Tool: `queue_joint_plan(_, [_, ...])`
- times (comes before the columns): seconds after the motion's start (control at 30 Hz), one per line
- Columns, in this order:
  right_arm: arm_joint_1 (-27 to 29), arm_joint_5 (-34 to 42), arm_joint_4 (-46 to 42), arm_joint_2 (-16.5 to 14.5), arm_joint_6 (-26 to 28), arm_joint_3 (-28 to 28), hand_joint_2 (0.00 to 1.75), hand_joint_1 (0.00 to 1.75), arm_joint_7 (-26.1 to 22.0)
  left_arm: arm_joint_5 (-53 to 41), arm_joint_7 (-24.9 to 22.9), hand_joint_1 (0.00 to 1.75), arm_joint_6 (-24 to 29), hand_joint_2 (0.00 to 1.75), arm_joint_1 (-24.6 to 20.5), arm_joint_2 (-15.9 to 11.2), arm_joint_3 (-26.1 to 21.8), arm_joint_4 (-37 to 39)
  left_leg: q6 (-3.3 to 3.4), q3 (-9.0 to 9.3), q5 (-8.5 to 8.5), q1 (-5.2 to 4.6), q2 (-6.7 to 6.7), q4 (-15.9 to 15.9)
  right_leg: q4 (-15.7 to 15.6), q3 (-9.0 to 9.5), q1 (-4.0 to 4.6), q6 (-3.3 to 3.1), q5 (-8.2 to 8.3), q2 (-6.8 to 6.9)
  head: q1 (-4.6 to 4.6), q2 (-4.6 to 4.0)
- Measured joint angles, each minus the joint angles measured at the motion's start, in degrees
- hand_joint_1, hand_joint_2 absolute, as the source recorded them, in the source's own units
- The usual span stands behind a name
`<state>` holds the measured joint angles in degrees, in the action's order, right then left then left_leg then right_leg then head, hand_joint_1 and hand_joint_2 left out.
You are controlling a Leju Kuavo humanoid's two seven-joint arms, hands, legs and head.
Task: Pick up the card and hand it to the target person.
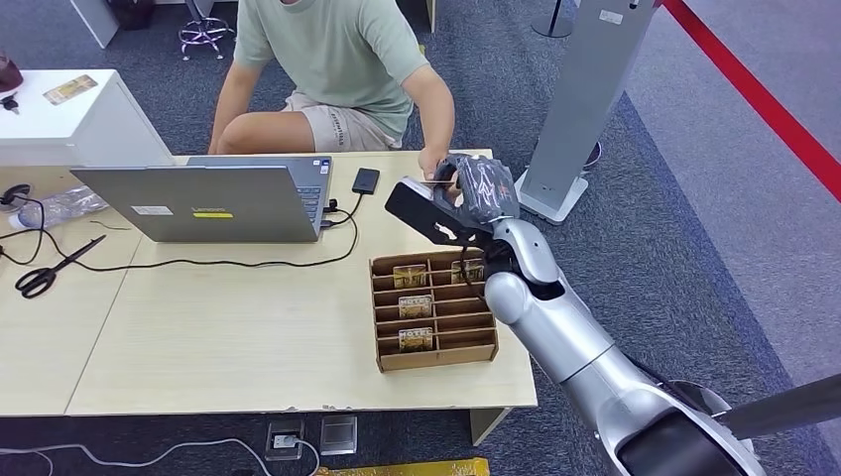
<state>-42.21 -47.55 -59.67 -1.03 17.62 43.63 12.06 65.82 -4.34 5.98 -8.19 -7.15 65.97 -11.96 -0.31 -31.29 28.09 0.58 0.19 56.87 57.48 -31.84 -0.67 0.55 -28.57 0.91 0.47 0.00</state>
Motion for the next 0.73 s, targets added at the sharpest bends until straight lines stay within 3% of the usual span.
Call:
queue_joint_plan(0.13, [-2.62, -1.21, 8.03, -2.08, 1.71, 0.88, 1.75, 1.36, -0.61, 0.21, -0.57, 0.00, 0.01, 0.00, -0.03, 0.00, 0.06, 0.00, 0.00, -0.02, 0.01, 0.00, 0.00, 0.00, 0.00, -0.02, 0.00, 0.00, -0.01, -0.02, 0.02, 0.00])
queue_joint_plan(0.27, [-4.07, -1.69, 13.77, -3.89, 2.21, 1.44, 1.75, 0.00, -0.79, 0.62, -0.58, 0.00, -0.04, 0.00, 0.16, 0.00, 0.13, 0.00, 0.00, -0.01, 0.01, 0.00, 0.00, 0.00, -0.01, -0.03, 0.00, 0.00, -0.01, -0.02, 0.02, 0.00])
queue_joint_plan(0.73, [-5.47, 1.92, 20.10, -5.75, 5.52, 2.36, 1.75, 0.00, -1.65, 2.24, 1.43, 0.00, -0.05, 0.00, 1.31, -0.01, 0.26, 0.00, 0.00, 0.04, 0.01, 0.00, 0.02, 0.01, -0.01, -0.04, 0.00, 0.00, -0.01, -0.04, 0.01, 0.01])
